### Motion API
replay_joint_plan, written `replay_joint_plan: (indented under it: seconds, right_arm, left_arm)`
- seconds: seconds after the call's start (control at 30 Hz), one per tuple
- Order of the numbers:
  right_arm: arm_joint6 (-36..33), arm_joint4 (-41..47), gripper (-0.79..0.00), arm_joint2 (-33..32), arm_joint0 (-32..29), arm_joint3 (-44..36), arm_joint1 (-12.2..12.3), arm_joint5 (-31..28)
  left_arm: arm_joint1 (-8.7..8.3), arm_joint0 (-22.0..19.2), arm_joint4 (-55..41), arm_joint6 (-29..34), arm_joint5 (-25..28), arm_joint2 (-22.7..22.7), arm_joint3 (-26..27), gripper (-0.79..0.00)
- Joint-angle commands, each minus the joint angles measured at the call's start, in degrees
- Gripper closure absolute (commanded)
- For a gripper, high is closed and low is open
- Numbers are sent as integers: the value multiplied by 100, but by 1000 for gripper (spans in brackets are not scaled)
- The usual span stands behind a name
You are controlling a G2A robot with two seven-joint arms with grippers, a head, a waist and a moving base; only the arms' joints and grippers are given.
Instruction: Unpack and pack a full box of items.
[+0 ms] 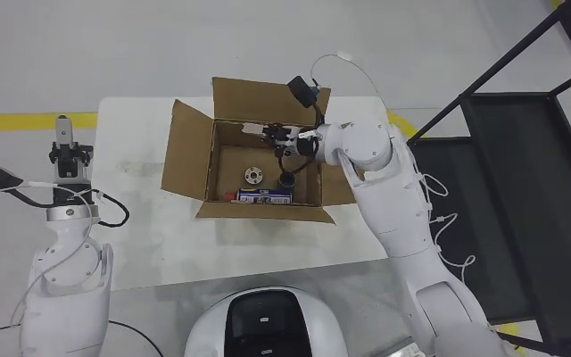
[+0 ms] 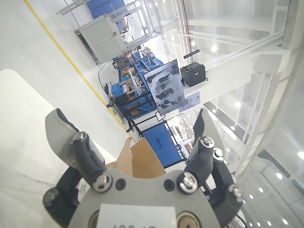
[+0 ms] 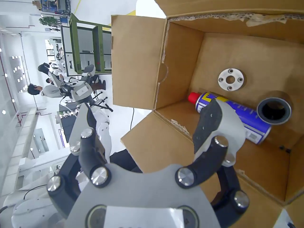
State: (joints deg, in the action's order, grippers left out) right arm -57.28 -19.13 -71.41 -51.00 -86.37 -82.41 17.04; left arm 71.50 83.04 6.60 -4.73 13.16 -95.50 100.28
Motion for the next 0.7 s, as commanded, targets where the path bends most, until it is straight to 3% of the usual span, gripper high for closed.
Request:
replay_joint_plan:
  seconds: [0.0,0.43,0.57,0.67]
  right_arm:
    - [397,-275,-785,184,14,256,-12,-167]
    - [436,-362,-785,218,6,253,-10,-194]
    - [738,-2486,-785,1307,231,510,-35,-30]
    - [683,-3421,-785,2139,569,848,-155,106]
  left_arm:
    - [0,0,0,0,0,0,0,-785]
    - [0,0,0,0,0,0,0,-785]
    - [0,0,0,0,0,0,0,-785]
    - [0,0,0,0,0,0,0,-785]
